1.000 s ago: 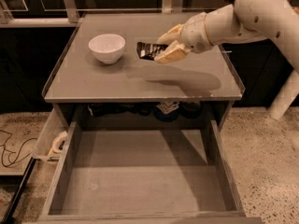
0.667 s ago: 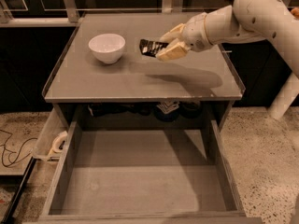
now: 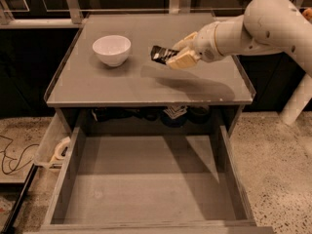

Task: Pick rxbar chocolate from top drawer and place on counter

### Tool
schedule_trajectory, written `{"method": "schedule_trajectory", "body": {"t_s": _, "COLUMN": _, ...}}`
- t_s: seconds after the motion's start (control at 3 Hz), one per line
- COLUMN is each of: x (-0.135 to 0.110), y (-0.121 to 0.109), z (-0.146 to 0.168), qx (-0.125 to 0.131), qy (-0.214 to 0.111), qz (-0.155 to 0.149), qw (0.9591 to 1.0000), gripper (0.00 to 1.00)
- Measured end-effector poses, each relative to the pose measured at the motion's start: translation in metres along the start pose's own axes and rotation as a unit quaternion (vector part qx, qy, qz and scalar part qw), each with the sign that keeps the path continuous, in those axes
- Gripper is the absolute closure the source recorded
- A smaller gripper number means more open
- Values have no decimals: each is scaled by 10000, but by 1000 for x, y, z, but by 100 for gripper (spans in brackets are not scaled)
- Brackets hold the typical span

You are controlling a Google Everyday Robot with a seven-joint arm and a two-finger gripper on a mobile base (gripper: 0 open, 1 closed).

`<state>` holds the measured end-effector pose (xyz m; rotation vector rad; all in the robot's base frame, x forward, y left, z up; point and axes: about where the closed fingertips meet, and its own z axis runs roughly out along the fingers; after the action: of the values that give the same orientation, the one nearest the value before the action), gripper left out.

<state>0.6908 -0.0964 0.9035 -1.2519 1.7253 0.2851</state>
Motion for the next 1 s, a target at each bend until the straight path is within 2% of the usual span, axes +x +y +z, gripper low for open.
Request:
{"method": "schedule_trajectory", "body": {"t_s": 0.67, "x": 31, "y": 20, "z": -1, "qx": -33, "qy": 198, "qz": 221, "qw": 9996, "gripper": 100}}
{"method": "schedule_trajectory", "body": {"t_s": 1.0, "x": 31, "y": 20, "z": -1, "qx": -33, "qy": 198, "qz": 221, "qw": 9996, "gripper": 81}}
